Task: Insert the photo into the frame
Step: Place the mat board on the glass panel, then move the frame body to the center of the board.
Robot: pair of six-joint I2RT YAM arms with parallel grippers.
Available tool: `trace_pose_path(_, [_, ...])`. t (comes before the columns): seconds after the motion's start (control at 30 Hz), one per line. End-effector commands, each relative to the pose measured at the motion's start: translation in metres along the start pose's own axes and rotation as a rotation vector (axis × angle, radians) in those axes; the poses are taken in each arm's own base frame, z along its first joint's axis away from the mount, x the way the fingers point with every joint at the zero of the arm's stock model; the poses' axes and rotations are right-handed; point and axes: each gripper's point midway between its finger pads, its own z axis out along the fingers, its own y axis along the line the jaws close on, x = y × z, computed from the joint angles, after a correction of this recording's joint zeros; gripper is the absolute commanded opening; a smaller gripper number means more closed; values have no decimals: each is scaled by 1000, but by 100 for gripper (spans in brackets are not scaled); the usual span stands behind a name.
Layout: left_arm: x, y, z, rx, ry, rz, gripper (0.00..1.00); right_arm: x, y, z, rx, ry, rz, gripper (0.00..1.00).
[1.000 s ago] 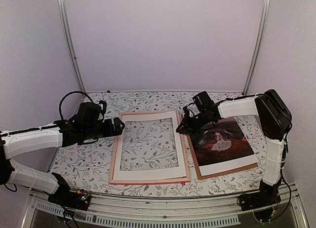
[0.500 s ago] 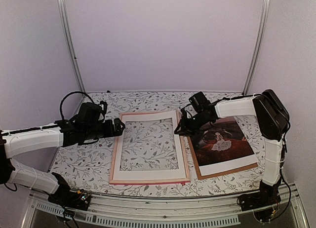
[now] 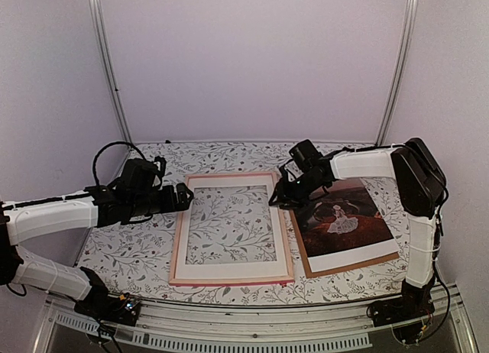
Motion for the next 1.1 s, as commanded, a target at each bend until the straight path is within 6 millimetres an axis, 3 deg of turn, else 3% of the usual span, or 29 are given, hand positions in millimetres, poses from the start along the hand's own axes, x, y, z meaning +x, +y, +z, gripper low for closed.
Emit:
trace_pose_path(0.0, [2, 3, 3, -8, 4, 12, 100, -2, 0, -2, 38, -5, -22, 45])
trace_pose_path(0.13, [3, 3, 2, -6, 7, 15, 100, -5, -5, -7, 83, -21, -25, 47])
trace_pose_path(0.3, [4, 1, 2, 2, 16, 28, 100, -16, -27, -33, 213, -84, -58, 49])
trace_pose_path(0.5, [5, -9, -1, 52, 24, 65, 100, -20, -92, -86, 392, -165, -20, 52])
trace_pose_path(0.63, [3, -20, -8, 98, 2, 97, 100, -21, -135, -135, 490, -245, 25, 62])
trace_pose_path(0.77, [2, -31, -10, 134, 0, 118, 100, -17, -174, -172, 553, -297, 88, 71])
trace_pose_path(0.93, [11, -34, -1, 108, 42, 144, 100, -7, -211, -200, 606, -331, 157, 79])
trace_pose_path(1.07, [22, -22, 12, 17, 98, 171, 100, 0, -229, -213, 624, -342, 200, 81])
